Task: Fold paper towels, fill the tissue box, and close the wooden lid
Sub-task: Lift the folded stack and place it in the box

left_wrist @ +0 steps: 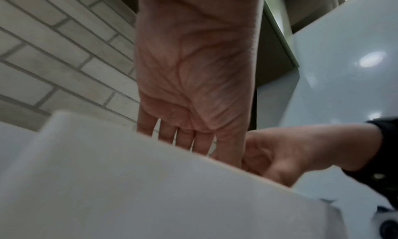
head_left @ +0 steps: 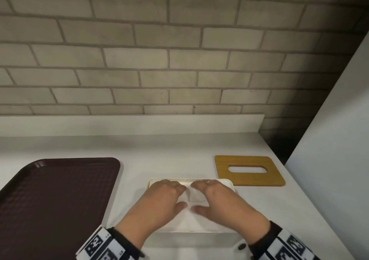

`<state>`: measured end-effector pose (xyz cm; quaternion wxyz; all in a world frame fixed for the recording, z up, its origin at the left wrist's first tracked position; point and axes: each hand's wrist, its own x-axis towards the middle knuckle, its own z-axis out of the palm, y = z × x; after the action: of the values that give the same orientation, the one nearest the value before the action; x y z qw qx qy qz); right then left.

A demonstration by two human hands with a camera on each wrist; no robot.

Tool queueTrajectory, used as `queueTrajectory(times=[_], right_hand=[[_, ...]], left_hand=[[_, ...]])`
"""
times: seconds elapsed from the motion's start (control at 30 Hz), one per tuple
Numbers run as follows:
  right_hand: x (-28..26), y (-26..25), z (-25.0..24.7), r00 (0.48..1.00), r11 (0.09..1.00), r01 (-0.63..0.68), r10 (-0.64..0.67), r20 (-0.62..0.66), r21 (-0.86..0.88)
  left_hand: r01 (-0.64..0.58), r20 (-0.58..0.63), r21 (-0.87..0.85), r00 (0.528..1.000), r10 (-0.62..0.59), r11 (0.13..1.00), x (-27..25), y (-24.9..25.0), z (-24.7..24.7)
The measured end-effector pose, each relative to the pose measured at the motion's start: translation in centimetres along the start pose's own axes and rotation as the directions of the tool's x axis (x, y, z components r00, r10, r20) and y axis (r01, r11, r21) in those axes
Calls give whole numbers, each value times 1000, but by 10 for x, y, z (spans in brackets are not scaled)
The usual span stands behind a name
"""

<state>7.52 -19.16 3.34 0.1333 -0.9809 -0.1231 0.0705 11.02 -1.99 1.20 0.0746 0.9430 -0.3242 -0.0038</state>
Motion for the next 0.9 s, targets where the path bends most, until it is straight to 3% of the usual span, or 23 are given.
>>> queueTrajectory(times=[0.17,0.27,0.37,0.57,0.7,0.9], right_hand=[[11,13,4,997,982,-46,34,-70,-182],[12,18,6,998,976,-43,31,-61,-211],[13,23,6,998,977,-37,27,-53,-209],[11,24,0,993,990,-5,-11,-114,-144],[12,28,-1,989,989,-31,9,-149,-145],[15,27,2,990,959,-55,16,-140,-277]], left_hand=[[25,-120,161,993,-6,987,14,-10,2],[36,-51,190,998,-27,981,19,-16,3],[34,-64,161,998,-24,986,21,-23,5],[159,-77,92,985,-152,983,15,-28,1],[131,-112,-3,985,-130,991,15,-31,-2],[63,-73,230,996,-47,971,15,-31,6]])
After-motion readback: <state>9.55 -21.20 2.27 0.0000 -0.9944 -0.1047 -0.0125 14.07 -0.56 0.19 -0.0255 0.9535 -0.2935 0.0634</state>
